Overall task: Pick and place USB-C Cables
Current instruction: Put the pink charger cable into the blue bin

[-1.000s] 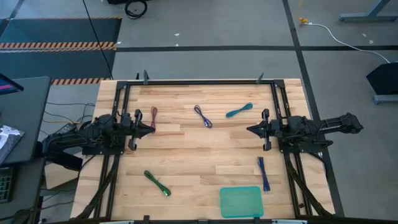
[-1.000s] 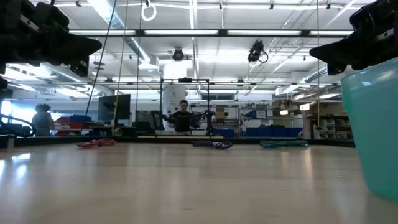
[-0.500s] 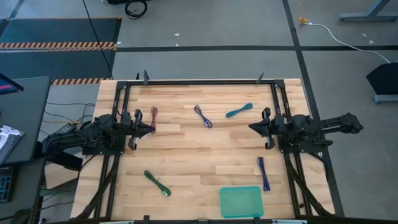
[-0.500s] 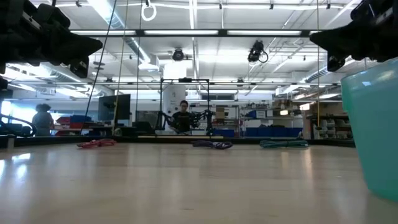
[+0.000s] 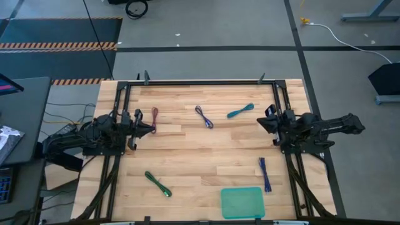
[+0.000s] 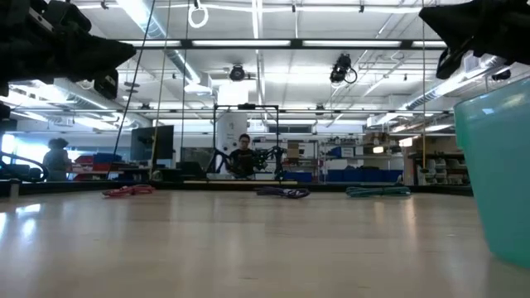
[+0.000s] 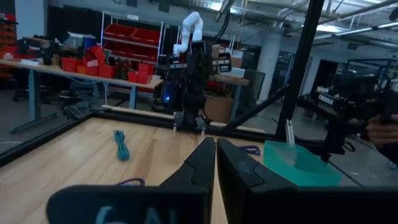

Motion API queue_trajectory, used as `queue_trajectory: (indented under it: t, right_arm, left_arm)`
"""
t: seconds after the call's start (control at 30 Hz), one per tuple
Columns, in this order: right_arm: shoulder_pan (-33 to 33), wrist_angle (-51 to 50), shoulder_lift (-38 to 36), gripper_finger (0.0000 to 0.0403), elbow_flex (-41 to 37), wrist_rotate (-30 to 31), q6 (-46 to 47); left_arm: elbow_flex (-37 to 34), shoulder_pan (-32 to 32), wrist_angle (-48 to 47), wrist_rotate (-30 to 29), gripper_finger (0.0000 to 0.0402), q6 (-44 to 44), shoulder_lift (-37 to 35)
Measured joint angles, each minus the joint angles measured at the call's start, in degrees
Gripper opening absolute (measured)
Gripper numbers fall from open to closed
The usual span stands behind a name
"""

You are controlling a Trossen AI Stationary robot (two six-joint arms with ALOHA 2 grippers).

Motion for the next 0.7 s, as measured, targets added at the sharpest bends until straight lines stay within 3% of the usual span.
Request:
queue_trajectory:
  t: [0.17,0.33,0.5,0.7]
  right_arm:
    - [-0.07,-0.52,0.92,0.0022,0.82,3.79,-6.92]
    - [-1.84,-4.65,7.79,0.0084,6.59,9.49,-10.41]
    - [-5.14,-9.57,22.2,0.016,18.26,11.66,-13.58]
    - [-10.52,-34.92,44.62,0.0197,39.93,11.82,-14.65]
  left_arm:
    - [0.02,0.0,1.85,-1.29,0.0027,0.66,0.04]
    - [2.45,0.0,1.25,-5.36,0.0078,3.11,1.64]
    - [5.62,0.0,1.14,-9.85,0.0167,7.17,6.77]
    - [10.59,0.13,-2.17,-14.87,0.024,9.0,16.63]
